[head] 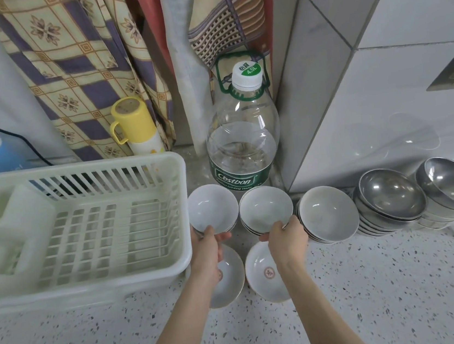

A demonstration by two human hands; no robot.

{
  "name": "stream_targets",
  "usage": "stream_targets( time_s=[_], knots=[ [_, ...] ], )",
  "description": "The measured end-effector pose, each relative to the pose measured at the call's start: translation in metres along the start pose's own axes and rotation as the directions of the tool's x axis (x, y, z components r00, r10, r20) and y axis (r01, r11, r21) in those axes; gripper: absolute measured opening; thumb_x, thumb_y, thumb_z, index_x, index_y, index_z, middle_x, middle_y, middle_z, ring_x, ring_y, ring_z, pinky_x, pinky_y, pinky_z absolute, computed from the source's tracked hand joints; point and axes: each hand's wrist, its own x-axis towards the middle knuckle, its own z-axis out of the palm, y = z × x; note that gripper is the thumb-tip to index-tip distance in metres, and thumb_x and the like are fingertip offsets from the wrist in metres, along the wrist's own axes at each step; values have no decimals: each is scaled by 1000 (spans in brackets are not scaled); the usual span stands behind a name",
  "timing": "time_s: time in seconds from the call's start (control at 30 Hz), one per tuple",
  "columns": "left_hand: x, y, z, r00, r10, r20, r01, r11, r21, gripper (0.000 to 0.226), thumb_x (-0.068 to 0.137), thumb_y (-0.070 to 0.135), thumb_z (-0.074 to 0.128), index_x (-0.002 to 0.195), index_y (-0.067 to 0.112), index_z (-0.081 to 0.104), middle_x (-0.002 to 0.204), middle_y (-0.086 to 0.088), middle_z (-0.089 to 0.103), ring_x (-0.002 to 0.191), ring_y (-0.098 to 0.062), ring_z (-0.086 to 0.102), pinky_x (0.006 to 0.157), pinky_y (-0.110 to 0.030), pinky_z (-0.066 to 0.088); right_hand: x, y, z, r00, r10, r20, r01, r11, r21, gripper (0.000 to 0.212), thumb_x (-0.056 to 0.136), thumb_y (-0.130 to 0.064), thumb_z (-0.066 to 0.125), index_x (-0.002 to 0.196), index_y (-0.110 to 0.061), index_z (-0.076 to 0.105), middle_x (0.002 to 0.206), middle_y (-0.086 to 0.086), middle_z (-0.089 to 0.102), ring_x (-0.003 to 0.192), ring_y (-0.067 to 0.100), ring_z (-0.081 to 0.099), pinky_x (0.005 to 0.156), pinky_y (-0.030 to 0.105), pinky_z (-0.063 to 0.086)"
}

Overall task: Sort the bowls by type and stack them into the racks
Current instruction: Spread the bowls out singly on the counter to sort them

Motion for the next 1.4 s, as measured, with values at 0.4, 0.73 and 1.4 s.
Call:
stream_targets(
  time_s=[0.4,0.73,1.4],
  knots=[
    [-9,-8,-7,994,70,81,-65,996,-53,24,102,17,44,126,23,48,68,-1,70,36,-6,25,35,-19,19,-18,-15,-14,984,-151,-94,158,985,65,32,96,-6,33,123,-13,50,91,12,73,61,9,68,50,9,36],
    [-38,-11,1,968,221,119,-182,945,-273,62,94,-8,41,143,30,37,107,-18,61,51,-5,65,31,-14,24,-44,-2,-52,972,-183,-147,214,948,234,40,96,-13,33,125,-36,47,58,-1,69,65,0,64,60,25,43],
    [-159,-110,-64,972,231,41,-223,964,-145,61,95,-6,43,138,37,43,115,-15,62,56,-11,68,30,-17,24,-125,86,-132,974,-218,62,186,926,329,41,93,-8,36,115,-34,58,60,0,68,55,15,68,53,31,47]
  ],
)
